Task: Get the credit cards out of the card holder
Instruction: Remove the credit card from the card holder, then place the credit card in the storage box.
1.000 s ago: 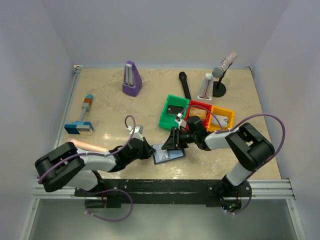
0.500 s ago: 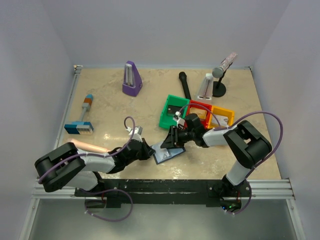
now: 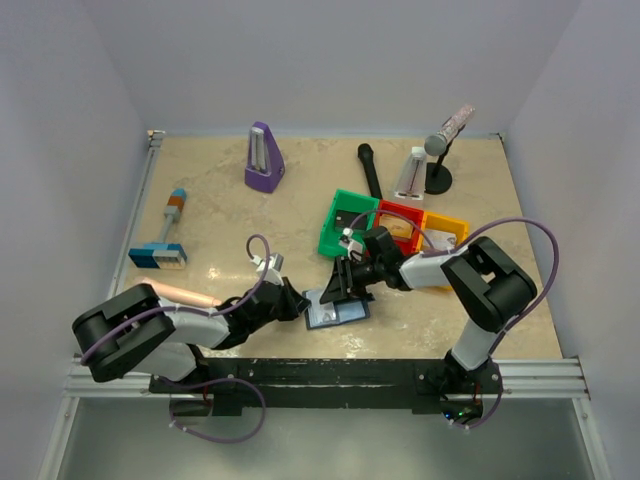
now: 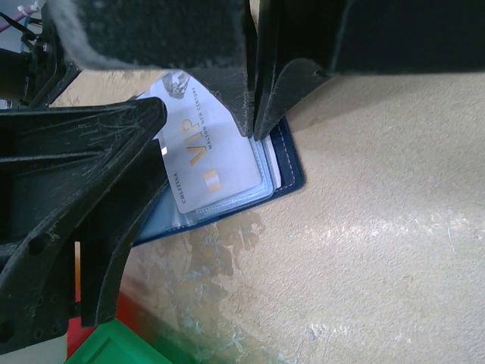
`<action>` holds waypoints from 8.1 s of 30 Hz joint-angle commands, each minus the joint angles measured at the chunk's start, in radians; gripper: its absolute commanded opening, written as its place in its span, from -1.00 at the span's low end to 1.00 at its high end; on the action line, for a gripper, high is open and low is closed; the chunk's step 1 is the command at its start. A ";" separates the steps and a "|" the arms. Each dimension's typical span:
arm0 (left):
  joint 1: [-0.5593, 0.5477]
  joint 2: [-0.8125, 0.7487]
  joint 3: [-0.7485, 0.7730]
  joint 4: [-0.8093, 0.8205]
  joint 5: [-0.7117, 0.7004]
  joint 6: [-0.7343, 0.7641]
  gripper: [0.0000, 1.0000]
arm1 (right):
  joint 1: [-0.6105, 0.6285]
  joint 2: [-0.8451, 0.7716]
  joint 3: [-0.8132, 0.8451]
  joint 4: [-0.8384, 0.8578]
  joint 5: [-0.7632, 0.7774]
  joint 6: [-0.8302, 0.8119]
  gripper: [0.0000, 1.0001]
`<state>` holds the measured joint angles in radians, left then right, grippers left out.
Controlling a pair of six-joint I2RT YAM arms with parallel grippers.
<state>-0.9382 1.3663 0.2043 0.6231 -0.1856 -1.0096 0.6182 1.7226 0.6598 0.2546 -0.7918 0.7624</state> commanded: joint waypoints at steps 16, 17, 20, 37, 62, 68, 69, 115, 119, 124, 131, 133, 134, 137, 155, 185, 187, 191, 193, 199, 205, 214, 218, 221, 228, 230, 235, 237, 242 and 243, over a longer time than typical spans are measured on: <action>-0.008 0.002 -0.040 0.121 0.044 0.011 -0.67 | 0.031 -0.064 -0.014 -0.005 0.029 0.021 -0.17; -0.008 -0.001 -0.040 0.109 0.044 0.011 -0.65 | 0.029 -0.072 -0.019 -0.008 0.034 0.021 -0.18; -0.008 -0.016 -0.045 0.095 0.043 0.011 -0.60 | 0.026 -0.092 -0.023 -0.011 0.042 0.025 -0.20; -0.008 -0.032 -0.042 0.081 0.046 0.025 -0.70 | 0.018 -0.155 -0.049 0.003 0.060 0.046 -0.20; -0.008 0.008 0.010 -0.103 -0.017 -0.034 -1.00 | -0.028 -0.248 -0.071 -0.118 0.072 -0.015 -0.21; -0.008 0.010 0.010 -0.103 -0.018 -0.035 -1.00 | -0.040 -0.265 -0.078 -0.126 0.072 -0.023 -0.23; -0.008 0.010 0.010 -0.103 -0.018 -0.035 -1.00 | -0.043 -0.267 -0.080 -0.129 0.072 -0.025 -0.25; -0.007 -0.012 -0.026 -0.085 -0.038 -0.058 -1.00 | -0.086 -0.468 -0.037 -0.469 0.193 -0.135 -1.00; -0.007 -0.025 -0.026 -0.083 -0.038 -0.054 -1.00 | -0.084 -0.526 -0.020 -0.551 0.229 -0.156 -1.00; -0.007 -0.091 -0.022 -0.085 -0.026 -0.011 -0.97 | -0.084 -0.629 0.006 -0.644 0.273 -0.186 -1.00; -0.007 -0.258 0.047 -0.140 0.023 0.120 -0.48 | -0.086 -0.730 0.032 -0.721 0.316 -0.210 -1.00; -0.007 -0.314 0.085 -0.201 0.023 0.158 -0.26 | -0.086 -0.751 0.034 -0.730 0.318 -0.215 -1.00; -0.007 -0.343 0.101 -0.223 0.020 0.172 -0.16 | -0.086 -0.764 0.032 -0.729 0.316 -0.215 -1.00; -0.004 -0.407 0.124 -0.237 0.014 0.198 -0.05 | -0.086 -0.846 -0.003 -0.660 0.257 -0.227 -1.00; 0.003 -0.368 -0.092 0.604 0.417 0.319 0.10 | -0.086 -1.029 -0.132 -0.336 -0.015 -0.172 -1.00; 0.073 -0.397 0.379 -0.352 0.911 0.554 0.04 | 0.133 -0.911 0.115 -0.787 0.002 -0.497 -1.00; 0.073 -0.383 0.380 -0.346 0.951 0.540 0.03 | 0.135 -0.919 0.113 -0.787 -0.001 -0.499 -1.00; 0.072 -0.348 0.402 -0.355 1.002 0.534 -0.03 | 0.140 -0.911 0.112 -0.784 -0.012 -0.502 -1.00; 0.072 -0.334 0.408 -0.355 1.008 0.529 -0.06 | 0.141 -0.913 0.110 -0.782 -0.009 -0.502 -1.00; 0.072 -0.314 0.397 -0.283 1.046 0.491 -0.23 | 0.143 -0.913 0.109 -0.782 -0.011 -0.502 -1.00; 0.072 -0.285 0.397 -0.240 1.060 0.462 -0.30 | 0.144 -0.910 0.109 -0.779 -0.014 -0.505 -1.00; 0.061 -0.230 0.429 -0.192 1.089 0.425 -0.78 | 0.149 -0.903 0.113 -0.784 -0.011 -0.508 -1.00; 0.061 -0.236 0.402 -0.103 1.101 0.385 -1.00 | 0.147 -0.914 0.119 -0.802 0.017 -0.509 -0.87; 0.065 -0.256 0.383 -0.071 1.086 0.365 -1.00 | 0.147 -0.925 0.132 -0.808 0.022 -0.499 -0.36; 0.128 -0.401 0.302 -0.080 0.727 0.275 -1.00 | 0.124 -0.969 0.201 -0.867 0.175 -0.488 0.20; 0.137 -0.476 0.189 0.028 0.489 0.171 -1.00 | 0.092 -1.026 0.172 -0.801 0.236 -0.427 0.22; 0.134 -0.516 0.078 0.196 0.164 -0.038 -1.00 | 0.066 -1.129 0.094 -0.614 0.365 -0.258 0.36; 0.133 -0.497 0.066 0.271 0.132 -0.082 -1.00 | 0.064 -1.133 0.071 -0.562 0.411 -0.187 0.37; 0.115 -0.434 0.023 0.495 0.043 -0.142 -1.00 | 0.035 -1.129 -0.003 -0.422 0.421 -0.014 0.39; 0.110 -0.426 0.026 0.507 0.038 -0.141 -1.00 | 0.022 -1.123 -0.018 -0.373 0.392 0.004 0.39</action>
<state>-0.8127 0.9176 0.2382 0.8959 -0.0235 -1.0744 0.6773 0.5884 0.6952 -0.3119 -0.4088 0.5922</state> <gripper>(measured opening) 0.018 0.689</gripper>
